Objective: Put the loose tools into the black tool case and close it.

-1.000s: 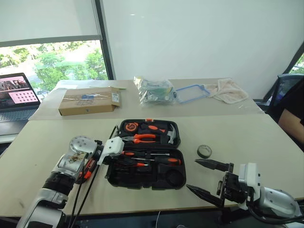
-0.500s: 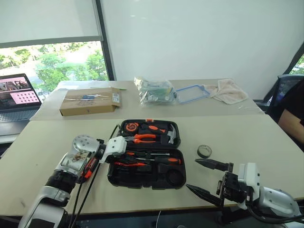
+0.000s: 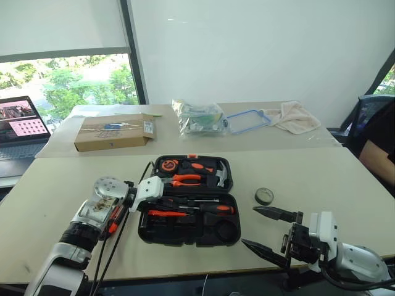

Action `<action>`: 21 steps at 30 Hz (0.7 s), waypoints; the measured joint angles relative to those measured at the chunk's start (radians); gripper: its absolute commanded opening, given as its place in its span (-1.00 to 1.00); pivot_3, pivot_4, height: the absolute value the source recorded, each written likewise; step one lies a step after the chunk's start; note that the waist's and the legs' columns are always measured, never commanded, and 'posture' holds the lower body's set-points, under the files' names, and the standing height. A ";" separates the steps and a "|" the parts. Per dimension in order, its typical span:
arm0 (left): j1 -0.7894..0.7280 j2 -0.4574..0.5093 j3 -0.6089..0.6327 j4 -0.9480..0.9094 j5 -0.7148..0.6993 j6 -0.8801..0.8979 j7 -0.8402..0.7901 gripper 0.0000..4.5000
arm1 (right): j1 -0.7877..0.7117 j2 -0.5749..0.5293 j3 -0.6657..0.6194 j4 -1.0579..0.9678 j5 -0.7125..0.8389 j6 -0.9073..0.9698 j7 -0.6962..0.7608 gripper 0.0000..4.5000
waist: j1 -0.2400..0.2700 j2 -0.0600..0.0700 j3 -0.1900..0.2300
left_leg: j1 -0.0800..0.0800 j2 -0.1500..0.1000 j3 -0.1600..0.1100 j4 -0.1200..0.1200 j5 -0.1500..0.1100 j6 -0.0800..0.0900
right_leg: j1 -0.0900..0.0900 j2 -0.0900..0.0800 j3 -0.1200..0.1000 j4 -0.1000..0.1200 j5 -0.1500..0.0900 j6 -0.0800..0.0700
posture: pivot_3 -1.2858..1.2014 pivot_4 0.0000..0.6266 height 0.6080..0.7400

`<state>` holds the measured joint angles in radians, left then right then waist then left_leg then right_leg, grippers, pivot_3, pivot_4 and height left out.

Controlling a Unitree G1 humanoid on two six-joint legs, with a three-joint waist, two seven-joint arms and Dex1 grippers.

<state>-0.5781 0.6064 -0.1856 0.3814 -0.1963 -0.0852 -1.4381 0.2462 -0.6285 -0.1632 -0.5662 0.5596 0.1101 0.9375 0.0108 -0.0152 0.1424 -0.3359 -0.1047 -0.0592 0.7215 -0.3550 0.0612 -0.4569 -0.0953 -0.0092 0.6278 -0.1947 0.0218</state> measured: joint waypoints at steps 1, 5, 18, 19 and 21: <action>0.004 -0.002 0.007 -0.007 -0.020 0.000 -0.016 -0.96 | 0.000 0.000 0.000 0.000 0.000 0.000 0.000 1.00 | 0.000 0.000 0.000 | 0.000 0.000 0.000 0.000 0.000 0.000 | 0.000 0.000 0.000 0.000 0.000 0.000 | 0.03 -0.52 1.00; 0.022 0.017 0.031 -0.076 -0.105 0.023 -0.094 -0.96 | -0.001 0.000 0.000 0.001 -0.001 0.000 0.001 1.00 | 0.000 0.000 0.000 | 0.000 0.000 0.000 0.000 0.000 0.000 | 0.000 0.000 0.000 0.000 0.000 0.000 | 0.03 -0.52 1.00; 0.066 0.060 0.002 -0.073 0.018 -0.044 -0.041 -0.96 | 0.002 0.012 0.011 0.002 -0.006 0.000 0.000 1.00 | 0.002 0.000 0.000 | 0.000 0.000 0.000 0.000 0.000 0.000 | 0.000 0.000 0.000 0.000 0.000 0.000 | 0.03 -0.52 1.00; 0.066 0.056 0.002 -0.072 0.021 -0.047 -0.035 -0.96 | 0.002 0.012 0.011 0.002 -0.006 0.000 0.000 1.00 | 0.002 0.000 0.000 | 0.000 0.000 0.000 0.000 0.000 0.000 | 0.001 0.000 0.000 0.000 0.000 0.000 | 0.03 -0.52 1.00; 0.065 0.048 0.002 -0.066 0.030 -0.049 -0.021 -0.96 | 0.002 0.012 0.011 0.002 -0.006 0.000 0.000 1.00 | 0.003 0.000 0.000 | 0.000 0.000 0.000 0.001 0.000 0.000 | 0.001 0.000 0.000 0.000 0.000 0.000 | 0.03 -0.52 1.00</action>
<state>-0.5132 0.6540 -0.1839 0.3153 -0.1663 -0.1341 -1.4591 0.2486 -0.6163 -0.1517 -0.5643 0.5534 0.1101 0.9379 0.0143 -0.0152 0.1424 -0.3360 -0.1049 -0.0592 0.7225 -0.3550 0.0613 -0.4559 -0.0957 -0.0093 0.6278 -0.1946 0.0217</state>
